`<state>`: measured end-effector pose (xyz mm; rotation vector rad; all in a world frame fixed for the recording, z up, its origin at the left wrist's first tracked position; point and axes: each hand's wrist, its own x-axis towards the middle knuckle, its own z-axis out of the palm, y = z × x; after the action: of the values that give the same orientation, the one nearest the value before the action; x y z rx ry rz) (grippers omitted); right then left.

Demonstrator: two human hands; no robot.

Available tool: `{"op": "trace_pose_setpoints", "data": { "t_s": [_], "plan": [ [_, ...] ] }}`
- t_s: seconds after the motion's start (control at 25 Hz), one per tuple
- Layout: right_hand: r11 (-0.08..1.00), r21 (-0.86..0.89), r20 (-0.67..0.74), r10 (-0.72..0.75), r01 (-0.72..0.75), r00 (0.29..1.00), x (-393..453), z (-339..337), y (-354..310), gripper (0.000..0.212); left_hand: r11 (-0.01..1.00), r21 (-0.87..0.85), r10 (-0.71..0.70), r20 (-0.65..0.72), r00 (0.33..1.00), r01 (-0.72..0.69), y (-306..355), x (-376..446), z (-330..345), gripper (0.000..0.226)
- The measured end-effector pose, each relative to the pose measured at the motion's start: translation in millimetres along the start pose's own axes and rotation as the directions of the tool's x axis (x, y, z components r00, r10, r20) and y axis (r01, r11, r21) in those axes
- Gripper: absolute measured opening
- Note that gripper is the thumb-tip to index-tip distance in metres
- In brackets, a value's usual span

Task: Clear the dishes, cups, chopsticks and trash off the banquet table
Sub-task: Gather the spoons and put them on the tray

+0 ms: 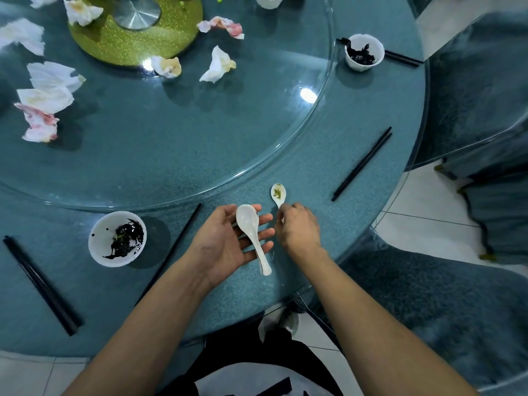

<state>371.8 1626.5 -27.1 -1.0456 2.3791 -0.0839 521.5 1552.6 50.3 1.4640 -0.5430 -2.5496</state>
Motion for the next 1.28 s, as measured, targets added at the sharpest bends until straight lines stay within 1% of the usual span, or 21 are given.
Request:
{"op": "trace_pose_setpoints", "data": {
  "t_s": [0.08,0.24,0.4,0.48,0.56,0.64,0.8,0.92,1.0,1.12,1.28],
  "plan": [
    [0.999,0.013,-0.05,0.051,-0.05,0.997,0.7,1.5,-0.5,0.027,1.0,0.004,0.003,-0.004,1.0,-0.003,0.5,-0.5,-1.7,0.047],
    [0.991,-0.012,-0.052,0.134,-0.135,0.99,3.5,7.9,3.6,0.035,1.0,-0.001,0.004,-0.007,1.0,-0.004,0.9,-2.8,-6.0,0.049],
    [0.991,-0.052,-0.068,0.12,-0.123,0.99,8.4,10.5,7.3,0.022,1.0,-0.014,0.004,-0.02,1.0,-0.004,-0.4,-3.2,-10.3,0.048],
    [0.991,-0.045,-0.07,0.123,-0.127,0.99,8.6,9.4,8.3,0.017,1.0,-0.015,0.004,-0.026,1.0,-0.004,-1.7,-2.8,-11.7,0.048],
    [0.991,0.008,-0.07,0.134,-0.134,0.988,5.1,6.9,10.2,0.016,1.0,-0.017,0.007,-0.028,1.0,-0.007,-1.7,-1.4,-11.4,0.047],
    [0.985,0.104,-0.093,0.144,-0.134,0.985,-2.8,2.2,12.4,0.016,1.0,-0.021,0.013,-0.029,0.999,-0.014,-1.4,0.9,-9.1,0.045],
    [0.949,0.296,-0.169,0.164,-0.109,0.972,-24.9,-17.9,16.1,0.016,0.999,-0.021,0.035,-0.035,0.999,-0.036,-1.9,7.2,3.4,0.044],
    [0.915,0.395,-0.246,0.187,-0.078,0.951,-43.3,-42.3,17.5,0.016,0.998,-0.012,0.053,-0.025,0.998,-0.054,-3.1,12.4,19.1,0.044],
    [0.898,0.439,-0.287,0.182,-0.039,0.94,-56.7,-58.2,18.6,0.016,0.999,-0.012,0.049,-0.009,0.999,-0.049,-4.9,15.5,30.6,0.043],
    [0.873,0.488,-0.292,0.156,0.007,0.944,-79.6,-75.2,21.3,0.013,0.999,-0.016,0.039,0.023,0.999,-0.039,-10.6,18.0,49.6,0.039],
    [0.869,0.494,-0.309,0.168,0.007,0.936,-107.2,-81.0,33.9,0.014,0.999,0.009,0.05,0.065,0.997,-0.051,-23.1,16.6,72.0,0.034]
  ]
}}
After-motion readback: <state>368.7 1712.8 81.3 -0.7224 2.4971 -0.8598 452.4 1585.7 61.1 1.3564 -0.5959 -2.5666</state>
